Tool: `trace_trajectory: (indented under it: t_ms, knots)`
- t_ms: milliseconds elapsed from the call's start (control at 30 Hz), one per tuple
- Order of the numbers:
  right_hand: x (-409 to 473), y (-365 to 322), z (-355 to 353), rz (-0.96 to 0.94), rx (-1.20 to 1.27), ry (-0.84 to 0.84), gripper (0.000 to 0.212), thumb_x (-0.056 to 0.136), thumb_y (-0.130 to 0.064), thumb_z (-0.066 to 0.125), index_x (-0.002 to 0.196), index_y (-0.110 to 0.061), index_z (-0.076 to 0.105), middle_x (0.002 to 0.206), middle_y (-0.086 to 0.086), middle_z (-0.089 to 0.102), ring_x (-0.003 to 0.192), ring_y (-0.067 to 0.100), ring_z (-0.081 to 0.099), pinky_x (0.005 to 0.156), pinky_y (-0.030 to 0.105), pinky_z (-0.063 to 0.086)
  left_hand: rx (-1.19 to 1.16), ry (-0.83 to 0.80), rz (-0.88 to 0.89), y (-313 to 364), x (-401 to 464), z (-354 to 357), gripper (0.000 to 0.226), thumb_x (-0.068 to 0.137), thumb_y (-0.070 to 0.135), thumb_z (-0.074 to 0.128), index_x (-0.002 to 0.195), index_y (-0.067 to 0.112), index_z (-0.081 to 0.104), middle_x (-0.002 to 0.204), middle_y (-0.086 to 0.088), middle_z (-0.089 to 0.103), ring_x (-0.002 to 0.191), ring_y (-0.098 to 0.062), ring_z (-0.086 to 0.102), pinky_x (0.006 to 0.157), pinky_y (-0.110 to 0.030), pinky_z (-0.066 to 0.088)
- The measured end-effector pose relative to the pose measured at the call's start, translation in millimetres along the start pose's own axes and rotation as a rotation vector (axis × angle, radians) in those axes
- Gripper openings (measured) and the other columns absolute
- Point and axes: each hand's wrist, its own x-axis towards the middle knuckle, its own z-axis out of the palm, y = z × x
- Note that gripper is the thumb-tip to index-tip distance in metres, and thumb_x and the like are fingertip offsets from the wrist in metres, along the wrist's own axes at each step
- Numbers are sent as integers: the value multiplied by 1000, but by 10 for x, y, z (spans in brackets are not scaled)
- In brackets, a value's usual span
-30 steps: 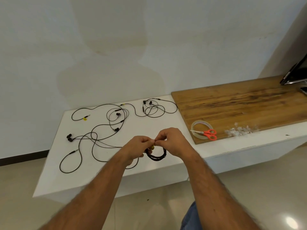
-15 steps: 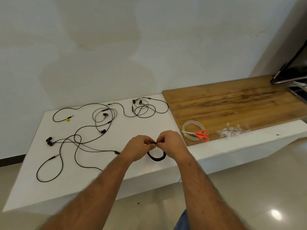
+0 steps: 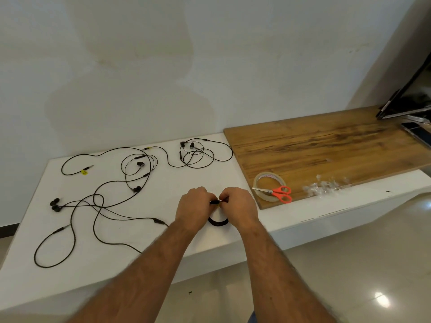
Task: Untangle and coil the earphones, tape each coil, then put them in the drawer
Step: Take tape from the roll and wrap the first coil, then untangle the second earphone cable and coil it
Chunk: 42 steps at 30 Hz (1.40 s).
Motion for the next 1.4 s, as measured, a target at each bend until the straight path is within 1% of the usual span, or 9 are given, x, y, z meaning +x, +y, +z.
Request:
trace_trajectory:
  t_ms: [233,367,533,600,867,1033,1233,1400]
  knots:
    - [62,22,19,-19,-10,8,24,87,-13,62,108,-19,72,104,-1,72,97,17,65,82,33,54,-42,13,-19,-28,56,54,32,93,38,55,121,29,67,104,-1,63,96,-20,60,77,-31,49]
    - [67,29,13,-36,0,-28,25,85,-17,66,110,-18,71,108,0,72,100,17,64,85,33,53,-146,10,-49,-54,29,52,38,91,37,59,126,23,63,111,-4,63,104,-21,61,87,-36,50]
    - [50,5,-58,-50,13,-14,29,84,-22,70,113,-18,69,113,1,70,105,15,63,88,31,52,-219,46,-70,-105,-50,-41,43,91,36,63,131,21,59,125,-4,58,111,-20,59,95,-36,48]
    - [31,-35,-96,-67,10,1,30,85,-23,71,114,-17,69,114,1,69,106,15,62,89,31,51,-216,65,-72,-152,-127,-119,42,91,36,62,131,21,59,127,-3,57,111,-19,59,95,-36,49]
    - [-81,-269,-146,-125,20,12,30,86,-29,68,114,-18,69,114,0,68,105,16,61,88,33,50,-170,130,-137,-493,-511,-470,38,92,40,59,127,26,60,123,0,57,109,-16,58,93,-36,49]
    - [-167,-439,-20,-188,-9,-48,29,88,-34,66,113,-21,68,117,-1,65,107,16,59,91,33,49,-158,137,-189,-758,-803,-571,38,92,39,59,128,28,59,123,3,56,108,-14,58,94,-34,48]
    - [-297,-727,188,-305,-66,-114,31,92,-36,62,119,-22,65,120,-3,63,109,14,57,94,31,47,-183,148,-238,-1026,-985,-582,38,92,37,59,129,26,59,126,1,56,108,-14,58,94,-33,47]
    - [-419,-919,422,-375,-130,-177,31,93,-36,59,121,-22,64,121,-3,61,109,15,57,91,32,47,-185,158,-274,-1191,-965,-570,35,92,32,60,126,26,61,127,2,57,112,-16,58,95,-33,47]
